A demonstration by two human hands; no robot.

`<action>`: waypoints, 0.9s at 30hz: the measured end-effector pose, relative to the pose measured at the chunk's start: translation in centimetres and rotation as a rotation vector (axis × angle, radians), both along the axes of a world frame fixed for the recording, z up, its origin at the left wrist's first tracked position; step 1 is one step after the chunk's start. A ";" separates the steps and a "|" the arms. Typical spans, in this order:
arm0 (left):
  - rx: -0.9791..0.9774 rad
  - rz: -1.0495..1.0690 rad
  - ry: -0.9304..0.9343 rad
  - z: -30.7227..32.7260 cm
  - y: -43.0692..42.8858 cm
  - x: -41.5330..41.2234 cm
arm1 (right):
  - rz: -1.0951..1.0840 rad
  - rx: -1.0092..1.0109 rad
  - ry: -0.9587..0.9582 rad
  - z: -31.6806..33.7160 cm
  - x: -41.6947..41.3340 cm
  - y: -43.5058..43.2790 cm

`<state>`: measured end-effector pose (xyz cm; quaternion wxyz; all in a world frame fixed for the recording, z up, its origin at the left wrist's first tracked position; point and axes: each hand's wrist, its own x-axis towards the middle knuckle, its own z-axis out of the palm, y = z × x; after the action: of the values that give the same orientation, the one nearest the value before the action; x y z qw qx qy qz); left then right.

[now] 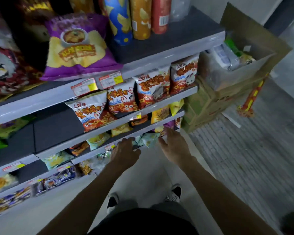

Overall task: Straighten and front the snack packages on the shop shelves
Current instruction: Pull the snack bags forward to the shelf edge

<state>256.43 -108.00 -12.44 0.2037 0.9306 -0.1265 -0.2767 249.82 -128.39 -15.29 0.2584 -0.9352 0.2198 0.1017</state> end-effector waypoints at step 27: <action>-0.051 0.234 0.132 -14.5 -23.9 3.9 | 0.140 -0.018 0.137 -9.6 7.9 -21.4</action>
<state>260.29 -131.93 -26.94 0.2659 0.9133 -0.0102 -0.3082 257.76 -149.75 -24.94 0.2264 -0.9414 0.1721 0.1814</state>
